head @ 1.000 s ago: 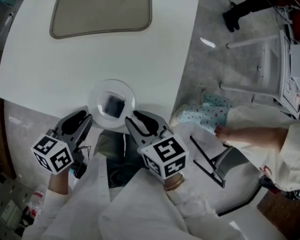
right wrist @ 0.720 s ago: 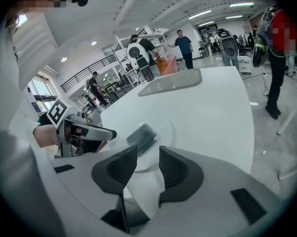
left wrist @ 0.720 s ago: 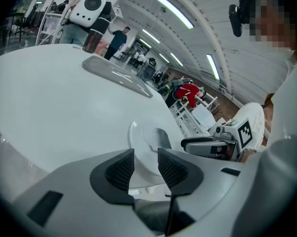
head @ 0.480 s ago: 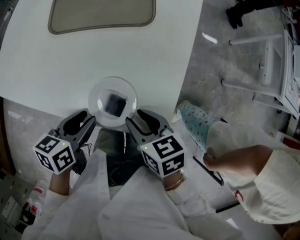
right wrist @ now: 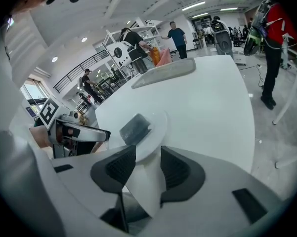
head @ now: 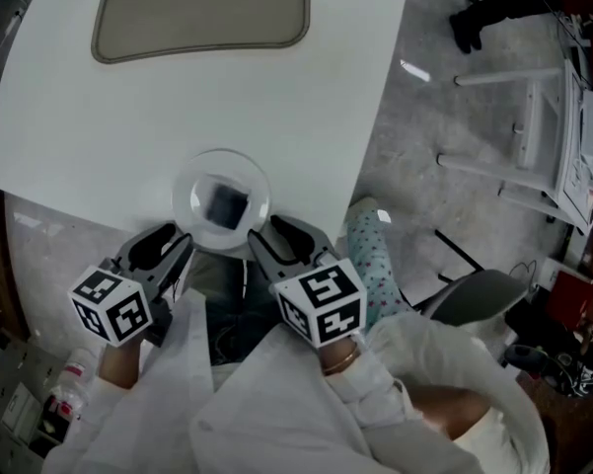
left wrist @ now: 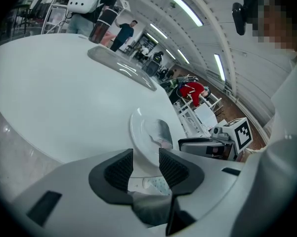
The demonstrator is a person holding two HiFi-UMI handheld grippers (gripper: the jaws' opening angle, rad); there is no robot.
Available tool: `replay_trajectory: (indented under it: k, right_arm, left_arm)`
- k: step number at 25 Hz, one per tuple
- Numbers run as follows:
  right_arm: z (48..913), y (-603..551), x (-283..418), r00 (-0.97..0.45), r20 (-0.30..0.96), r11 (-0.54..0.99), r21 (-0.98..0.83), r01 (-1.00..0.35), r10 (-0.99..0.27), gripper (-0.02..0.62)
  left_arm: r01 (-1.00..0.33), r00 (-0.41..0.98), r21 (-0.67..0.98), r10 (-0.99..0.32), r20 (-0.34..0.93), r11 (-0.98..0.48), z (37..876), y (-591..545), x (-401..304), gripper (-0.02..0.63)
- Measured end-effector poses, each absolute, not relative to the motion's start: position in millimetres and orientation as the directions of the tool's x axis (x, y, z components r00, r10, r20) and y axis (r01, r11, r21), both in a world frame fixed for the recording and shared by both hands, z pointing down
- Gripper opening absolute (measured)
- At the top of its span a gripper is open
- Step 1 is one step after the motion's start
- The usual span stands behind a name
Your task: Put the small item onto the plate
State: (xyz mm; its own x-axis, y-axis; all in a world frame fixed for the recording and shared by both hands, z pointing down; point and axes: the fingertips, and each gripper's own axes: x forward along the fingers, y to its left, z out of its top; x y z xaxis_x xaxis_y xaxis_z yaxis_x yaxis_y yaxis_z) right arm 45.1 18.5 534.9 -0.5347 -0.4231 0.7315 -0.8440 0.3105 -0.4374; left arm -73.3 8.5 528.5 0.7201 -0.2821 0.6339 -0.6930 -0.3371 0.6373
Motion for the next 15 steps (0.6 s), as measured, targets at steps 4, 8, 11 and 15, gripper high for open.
replay_trajectory:
  k: [4,8,11,15]
  right_arm:
    - [536.9,21.4,40.8,-0.54,0.738,0.315,-0.442,-0.84,-0.405,0.146]
    - [538.5,20.5,39.2,-0.53,0.745,0.316,-0.43,-0.846,-0.404,0.146]
    - [538.2,20.8,38.9,-0.522,0.752,0.309,-0.425,-0.851,-0.404,0.146]
    - [538.2,18.6,38.8,-0.505,0.759,0.295,-0.413,-0.862,-0.412,0.144]
  left_arm:
    - [-0.695,0.718,0.633,-0.28,0.638,-0.341,527.7,8.5,-72.9,0.147]
    - [-0.693,0.72,0.631,-0.282,0.634,-0.349,528.4,7.1,-70.3,0.147]
    - [-0.701,0.713,0.627,-0.286,0.641,-0.341,528.8,5.9,-68.7,0.147]
    - [-0.701,0.713,0.635,-0.286,0.64,-0.325,528.3,4.0,-71.2,0.146]
